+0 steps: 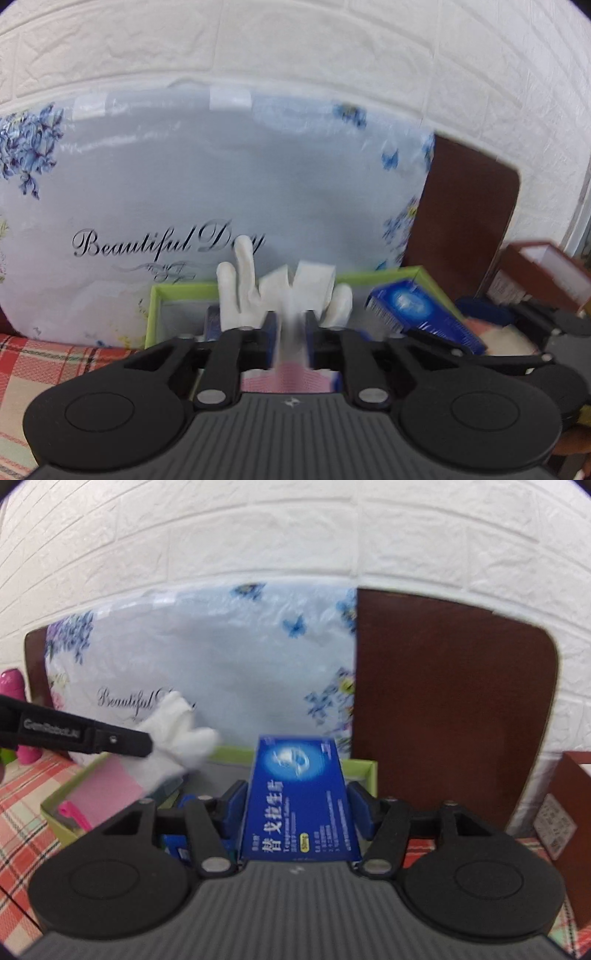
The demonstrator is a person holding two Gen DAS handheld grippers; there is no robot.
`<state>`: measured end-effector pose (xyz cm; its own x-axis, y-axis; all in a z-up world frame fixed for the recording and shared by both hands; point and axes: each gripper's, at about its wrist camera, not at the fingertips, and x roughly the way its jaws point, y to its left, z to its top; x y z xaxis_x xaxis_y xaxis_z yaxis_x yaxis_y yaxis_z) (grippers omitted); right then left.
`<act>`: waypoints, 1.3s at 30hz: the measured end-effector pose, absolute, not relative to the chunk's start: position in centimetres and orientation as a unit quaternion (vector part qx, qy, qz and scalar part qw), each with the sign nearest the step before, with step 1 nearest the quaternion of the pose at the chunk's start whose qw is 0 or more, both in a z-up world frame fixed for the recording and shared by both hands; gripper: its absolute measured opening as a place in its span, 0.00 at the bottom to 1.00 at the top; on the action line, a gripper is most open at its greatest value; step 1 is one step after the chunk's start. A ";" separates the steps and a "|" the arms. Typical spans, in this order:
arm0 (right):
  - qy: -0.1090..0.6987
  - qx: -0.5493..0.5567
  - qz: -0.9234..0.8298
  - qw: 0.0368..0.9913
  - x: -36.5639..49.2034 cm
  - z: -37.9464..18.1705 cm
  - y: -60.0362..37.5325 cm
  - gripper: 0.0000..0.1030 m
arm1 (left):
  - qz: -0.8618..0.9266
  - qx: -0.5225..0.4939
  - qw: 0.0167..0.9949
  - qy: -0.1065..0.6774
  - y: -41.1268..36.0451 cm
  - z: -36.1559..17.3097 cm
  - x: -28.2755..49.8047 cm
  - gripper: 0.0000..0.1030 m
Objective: Organize objects
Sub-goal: 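Carry the glove and blue box into the lime-green box and release, then move both tools back toward the remaining objects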
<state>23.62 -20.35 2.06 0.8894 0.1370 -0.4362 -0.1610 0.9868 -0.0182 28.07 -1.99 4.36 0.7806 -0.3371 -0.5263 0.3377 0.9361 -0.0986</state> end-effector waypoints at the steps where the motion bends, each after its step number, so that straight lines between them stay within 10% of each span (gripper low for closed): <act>1: 0.226 -0.034 0.076 0.971 23.5 1.7 -20.2 0.82 | -0.168 0.010 0.944 0.282 -1.9 4.0 27.9 0.53; 2: 0.217 -0.041 0.070 0.973 23.0 1.4 -20.2 0.88 | -0.160 0.012 0.948 0.276 -1.7 3.7 27.5 0.67; 6: 0.200 -0.051 0.063 0.976 21.0 0.8 -20.3 0.99 | -0.149 -0.009 0.953 0.265 -0.4 3.2 26.2 0.69; 19: 0.169 0.008 0.052 0.984 12.5 5.3 -21.6 1.00 | -0.147 -0.093 0.945 0.275 1.2 7.0 16.0 0.79; 39: 0.245 0.054 0.091 0.964 -1.3 -2.1 -21.1 1.00 | -0.112 -0.064 0.921 0.366 0.9 -1.9 5.2 0.80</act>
<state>-1.28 -21.07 -2.14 0.8636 0.2021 -0.4619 -0.1488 0.9775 0.1494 5.22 0.86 -1.95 0.7064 -0.2534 -0.6609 0.1599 0.9667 -0.1998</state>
